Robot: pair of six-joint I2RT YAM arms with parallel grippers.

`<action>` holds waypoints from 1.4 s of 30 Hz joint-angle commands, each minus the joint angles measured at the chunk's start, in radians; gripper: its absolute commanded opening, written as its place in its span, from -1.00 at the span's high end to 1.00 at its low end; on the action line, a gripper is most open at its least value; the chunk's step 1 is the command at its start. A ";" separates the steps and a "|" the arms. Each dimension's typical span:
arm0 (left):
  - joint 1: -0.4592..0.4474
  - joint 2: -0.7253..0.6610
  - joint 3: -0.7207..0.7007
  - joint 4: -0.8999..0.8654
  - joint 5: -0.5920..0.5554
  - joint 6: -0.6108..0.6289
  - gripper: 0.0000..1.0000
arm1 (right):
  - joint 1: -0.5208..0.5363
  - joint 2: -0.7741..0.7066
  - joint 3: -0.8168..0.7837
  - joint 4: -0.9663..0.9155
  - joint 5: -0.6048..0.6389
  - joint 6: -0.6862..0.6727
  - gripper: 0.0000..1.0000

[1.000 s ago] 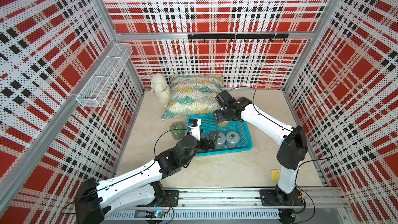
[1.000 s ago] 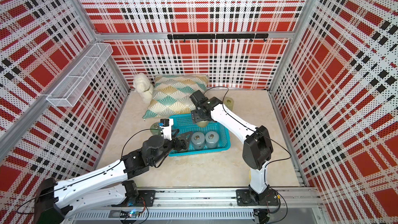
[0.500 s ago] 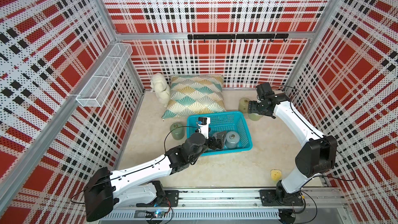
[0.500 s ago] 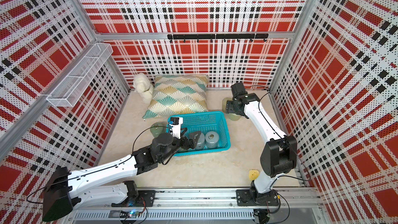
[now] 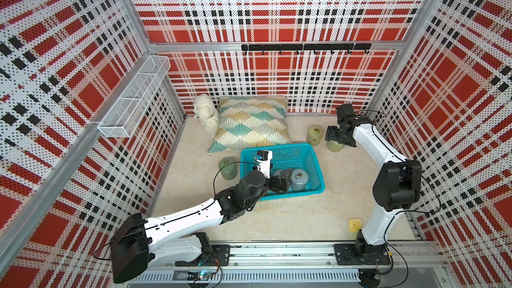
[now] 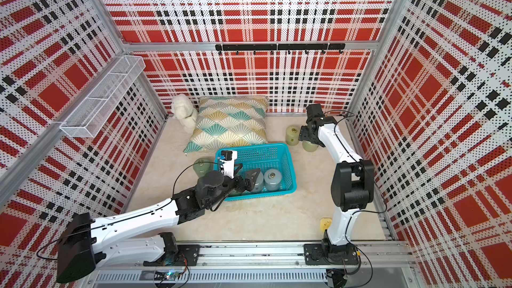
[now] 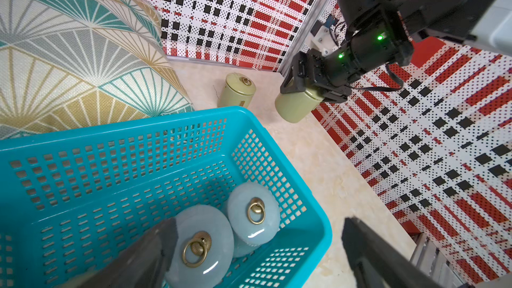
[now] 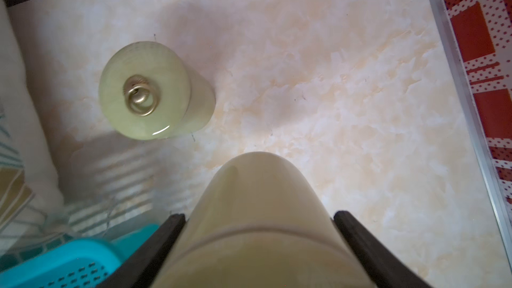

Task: Take the tea canister out of the basket
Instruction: Place the tea canister at the center of the board.

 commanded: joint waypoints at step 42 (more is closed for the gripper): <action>0.100 -0.024 -0.053 0.060 0.060 0.016 -0.99 | -0.072 0.410 0.484 -0.036 -0.006 0.028 -1.00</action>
